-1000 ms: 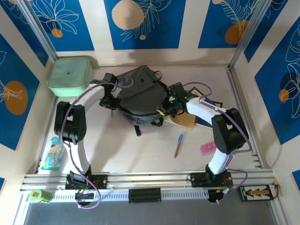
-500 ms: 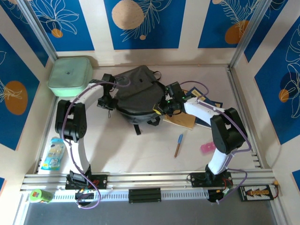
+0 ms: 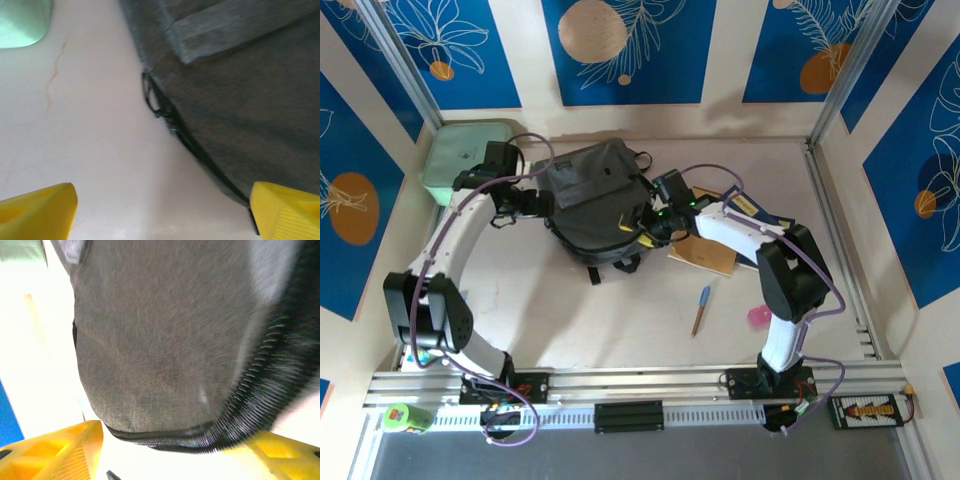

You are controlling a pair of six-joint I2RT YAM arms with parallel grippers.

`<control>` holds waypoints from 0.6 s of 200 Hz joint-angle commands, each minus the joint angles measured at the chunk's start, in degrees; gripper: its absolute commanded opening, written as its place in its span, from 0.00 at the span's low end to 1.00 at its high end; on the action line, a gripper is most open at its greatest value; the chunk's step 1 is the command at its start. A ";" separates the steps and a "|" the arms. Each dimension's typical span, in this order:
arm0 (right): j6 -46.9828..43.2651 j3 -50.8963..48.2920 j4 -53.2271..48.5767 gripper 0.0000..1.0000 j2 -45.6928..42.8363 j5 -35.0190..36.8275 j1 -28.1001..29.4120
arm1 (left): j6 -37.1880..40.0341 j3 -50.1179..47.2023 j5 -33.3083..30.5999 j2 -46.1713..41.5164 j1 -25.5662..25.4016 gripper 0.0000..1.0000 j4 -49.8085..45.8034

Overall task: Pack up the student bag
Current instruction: Unzip the student bag at the center of the table, then move the book to the book.

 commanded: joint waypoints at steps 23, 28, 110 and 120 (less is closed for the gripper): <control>-12.14 -1.11 -11.27 0.69 -7.64 12.56 -10.10 | -7.08 -5.61 15.79 -4.12 -0.68 0.94 6.31; -14.02 -0.75 -12.79 0.69 -7.36 14.17 -11.48 | -8.13 -6.40 16.85 -4.70 -0.74 0.95 7.63; -28.59 13.16 -23.96 0.80 8.02 15.82 -37.33 | -19.68 -14.88 24.52 -9.54 -3.84 1.00 22.17; -28.55 14.60 -23.84 0.80 10.00 15.55 -39.10 | -20.86 -15.58 24.49 -9.49 -4.67 1.00 23.50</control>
